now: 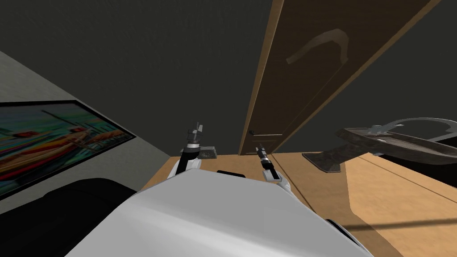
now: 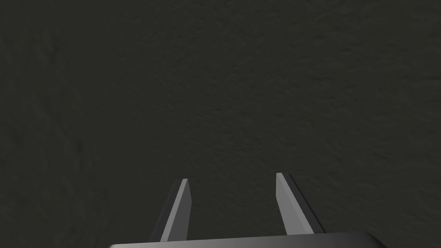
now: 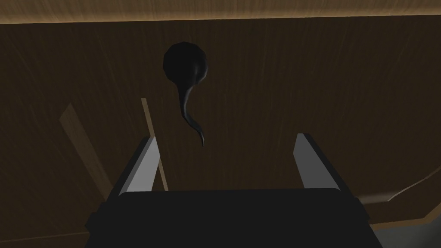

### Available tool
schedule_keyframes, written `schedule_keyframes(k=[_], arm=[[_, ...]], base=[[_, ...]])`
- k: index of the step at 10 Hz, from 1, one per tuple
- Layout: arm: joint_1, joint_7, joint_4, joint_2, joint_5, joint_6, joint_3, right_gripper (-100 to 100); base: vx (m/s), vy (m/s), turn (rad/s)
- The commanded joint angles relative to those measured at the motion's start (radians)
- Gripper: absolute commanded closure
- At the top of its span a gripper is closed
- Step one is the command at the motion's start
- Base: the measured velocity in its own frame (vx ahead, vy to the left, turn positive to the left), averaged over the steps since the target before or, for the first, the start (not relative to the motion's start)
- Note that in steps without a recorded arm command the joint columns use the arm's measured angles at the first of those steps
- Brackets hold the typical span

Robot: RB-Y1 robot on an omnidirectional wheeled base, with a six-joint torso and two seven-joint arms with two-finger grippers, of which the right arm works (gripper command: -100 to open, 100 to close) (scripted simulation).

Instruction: Pull the door open

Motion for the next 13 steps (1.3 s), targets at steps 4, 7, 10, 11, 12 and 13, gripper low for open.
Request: schedule_keyframes(k=[4, 7, 10, 11, 12, 13], arm=[[-0.034, -0.002, 0.084, -0.022, -0.007, -0.012, 0.013, -100], [-0.063, -0.004, 0.150, -0.042, -0.012, -0.018, 0.023, -100], [-0.085, -0.006, 0.202, -0.057, -0.017, -0.023, 0.031, -100], [-0.091, -0.006, 0.216, -0.061, -0.018, -0.024, 0.033, -100], [-0.089, -0.005, 0.207, -0.058, -0.017, -0.021, 0.031, -100], [-0.088, -0.008, 0.232, -0.065, -0.028, -0.031, 0.012, -100]], base=[[0.066, -0.058, 0.062], [0.088, -0.075, 0.086], [0.080, -0.065, 0.066], [0.057, -0.061, 0.042], [0.026, -0.032, 0.013], [0.077, 0.011, 0.252]])
